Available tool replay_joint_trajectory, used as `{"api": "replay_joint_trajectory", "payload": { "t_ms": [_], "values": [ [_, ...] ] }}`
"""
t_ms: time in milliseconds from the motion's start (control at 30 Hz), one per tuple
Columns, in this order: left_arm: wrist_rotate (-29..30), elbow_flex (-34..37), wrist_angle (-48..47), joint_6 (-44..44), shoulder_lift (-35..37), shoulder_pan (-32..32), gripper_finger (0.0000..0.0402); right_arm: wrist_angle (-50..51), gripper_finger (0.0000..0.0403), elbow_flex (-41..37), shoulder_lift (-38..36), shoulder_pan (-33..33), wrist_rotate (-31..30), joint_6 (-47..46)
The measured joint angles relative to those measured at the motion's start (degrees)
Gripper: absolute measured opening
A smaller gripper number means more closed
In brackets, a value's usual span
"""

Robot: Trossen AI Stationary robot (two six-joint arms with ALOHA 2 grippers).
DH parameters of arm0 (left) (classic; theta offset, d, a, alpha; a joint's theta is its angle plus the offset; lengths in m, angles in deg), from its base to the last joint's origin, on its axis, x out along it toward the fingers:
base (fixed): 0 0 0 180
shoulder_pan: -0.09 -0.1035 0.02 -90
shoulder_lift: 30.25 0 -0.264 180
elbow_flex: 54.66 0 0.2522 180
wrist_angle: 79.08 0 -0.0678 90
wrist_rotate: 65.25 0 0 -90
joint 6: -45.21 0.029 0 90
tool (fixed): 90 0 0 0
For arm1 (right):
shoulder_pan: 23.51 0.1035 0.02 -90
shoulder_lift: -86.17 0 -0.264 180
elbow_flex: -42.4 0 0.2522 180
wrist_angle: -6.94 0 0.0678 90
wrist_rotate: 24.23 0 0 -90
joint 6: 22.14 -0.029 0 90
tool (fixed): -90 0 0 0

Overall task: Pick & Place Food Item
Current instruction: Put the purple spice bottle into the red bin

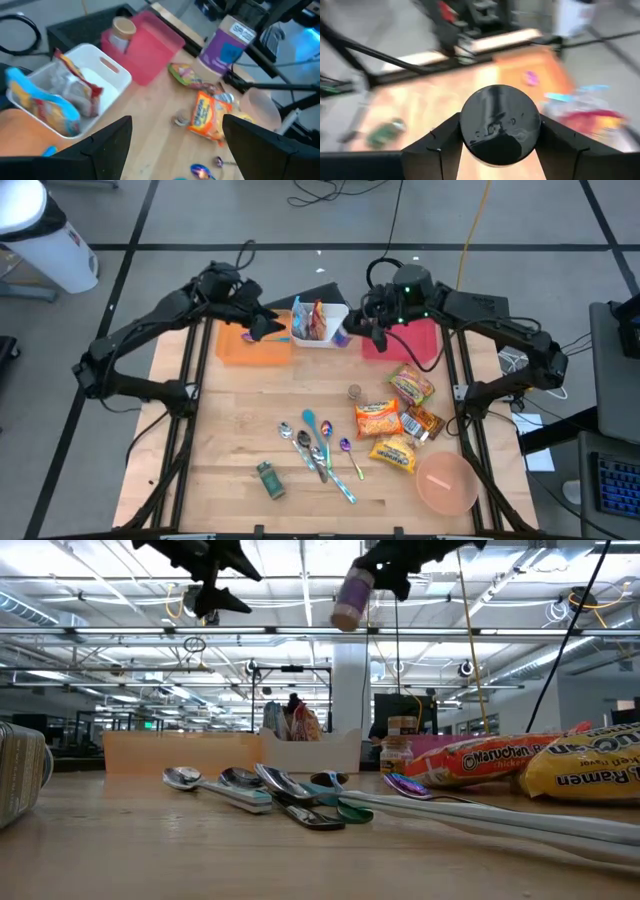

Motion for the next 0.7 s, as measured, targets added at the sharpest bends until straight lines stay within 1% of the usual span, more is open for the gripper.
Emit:
{"api": "replay_joint_trajectory", "payload": {
  "t_ms": [133,267,367,500,567,700],
  "values": [
    [0.03,0.00,-0.24,0.46,0.30,-2.35,0.0319,6.33,0.0194,3.59,-0.35,-0.31,-7.32,1.43],
    [0.01,0.00,-0.14,1.85,0.40,-4.05,0.0319,10.70,0.0194,4.38,-1.22,-0.81,-13.74,1.50],
    [0.16,0.01,-0.11,3.35,0.40,-4.81,0.0319,16.22,0.0194,4.34,-1.81,-1.40,-19.62,1.29],
    [3.67,0.00,0.54,4.09,0.39,-5.07,0.0319,22.03,0.0194,4.34,-2.46,-2.01,-26.57,-1.35],
    [5.17,0.01,0.85,3.88,0.39,-5.07,0.0319,23.85,0.0194,4.34,-2.49,-2.64,-27.72,-2.36],
    [6.94,0.00,0.80,3.81,0.39,-5.05,0.0319,25.21,0.0194,4.32,-2.47,-4.24,-27.53,-2.50]
  ]
}}
